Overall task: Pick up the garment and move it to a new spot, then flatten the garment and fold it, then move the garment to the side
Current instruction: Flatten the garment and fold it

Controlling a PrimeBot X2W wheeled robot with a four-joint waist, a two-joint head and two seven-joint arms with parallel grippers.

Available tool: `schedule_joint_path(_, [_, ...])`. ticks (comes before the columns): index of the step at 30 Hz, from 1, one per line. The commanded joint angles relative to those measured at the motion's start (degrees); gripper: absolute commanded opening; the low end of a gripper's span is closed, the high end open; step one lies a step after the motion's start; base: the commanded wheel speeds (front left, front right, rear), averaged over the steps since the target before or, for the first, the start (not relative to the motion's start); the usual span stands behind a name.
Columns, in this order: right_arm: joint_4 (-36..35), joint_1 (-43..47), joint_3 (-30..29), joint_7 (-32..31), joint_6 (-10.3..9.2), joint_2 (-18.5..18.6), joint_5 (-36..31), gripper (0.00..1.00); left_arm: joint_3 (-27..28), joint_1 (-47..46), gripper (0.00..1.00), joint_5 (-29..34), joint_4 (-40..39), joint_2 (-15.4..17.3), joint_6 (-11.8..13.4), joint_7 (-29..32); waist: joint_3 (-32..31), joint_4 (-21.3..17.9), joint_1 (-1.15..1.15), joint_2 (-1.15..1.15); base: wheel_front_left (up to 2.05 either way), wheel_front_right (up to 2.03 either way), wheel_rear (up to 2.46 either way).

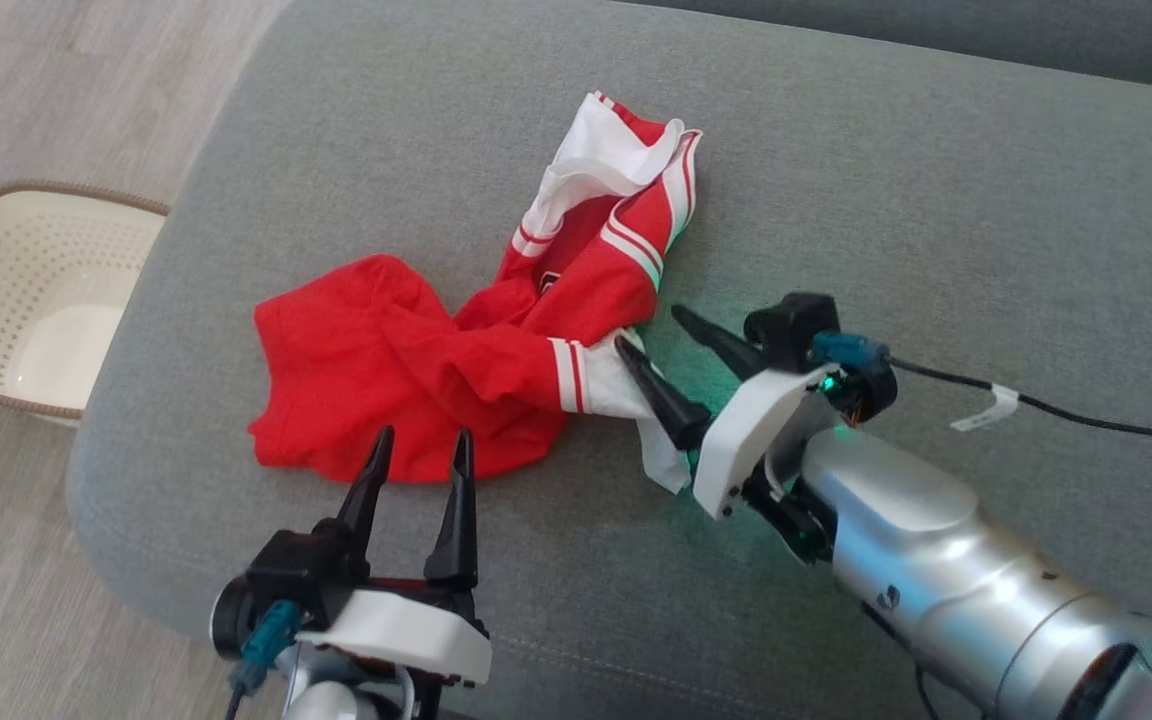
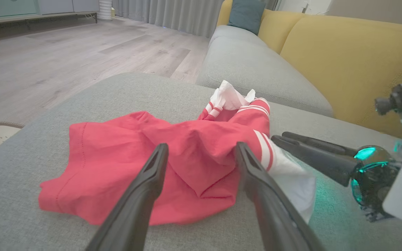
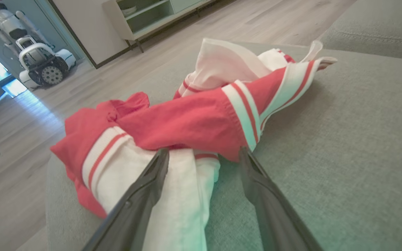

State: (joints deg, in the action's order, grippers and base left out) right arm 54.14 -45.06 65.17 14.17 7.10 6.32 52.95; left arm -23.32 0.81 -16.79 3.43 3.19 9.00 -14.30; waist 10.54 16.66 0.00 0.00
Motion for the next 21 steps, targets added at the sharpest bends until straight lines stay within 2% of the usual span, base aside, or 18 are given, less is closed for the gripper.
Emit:
schedule_joint_path(1, [-0.98,0.17,0.27,0.08,0.39,-0.71,0.24,1.00,1.92,-1.89,1.00,0.18,-1.68,-0.31,-0.20,-0.70,0.00,0.22,0.00,0.00,0.00,0.00,0.00])
schedule_joint_path(6, [1.03,1.42,3.42,-4.66,0.39,-1.77,1.44,1.00,1.82,-2.15,1.00,0.11,-1.49,-0.31,-0.25,-0.70,-0.19,0.91,0.00,0.00,0.00,0.00,0.00])
schedule_joint_path(7, [1.52,1.66,3.94,-5.75,0.39,-1.98,1.71,0.96,1.83,-2.17,1.00,0.12,-1.48,-0.31,-0.24,-0.70,-0.22,1.03,0.00,0.00,0.00,0.00,0.00])
schedule_joint_path(8, [1.95,1.89,4.45,-6.86,0.39,-2.17,1.91,0.49,1.86,-2.17,1.00,0.12,-1.48,-0.31,-0.23,-0.70,-0.23,1.10,0.00,0.00,0.00,0.00,0.00])
schedule_joint_path(11, [3.03,2.04,5.39,-8.40,0.39,-2.57,2.31,0.00,2.01,-2.18,1.00,0.15,-1.48,-0.31,-0.20,-0.70,-0.21,1.16,0.00,0.00,0.00,0.00,0.00])
schedule_joint_path(17, [6.78,-1.09,3.24,-3.13,0.39,-2.83,3.18,0.00,2.65,-1.83,1.00,0.51,-1.89,-0.31,-0.04,-0.70,-0.26,-0.30,0.00,0.00,0.00,0.00,0.00])
schedule_joint_path(21, [10.81,-4.78,-0.43,-0.12,0.39,-1.34,3.30,0.00,2.84,-1.68,1.00,0.64,-1.96,-0.31,-0.14,-0.70,-0.54,-1.87,0.00,0.00,0.00,0.00,0.00])
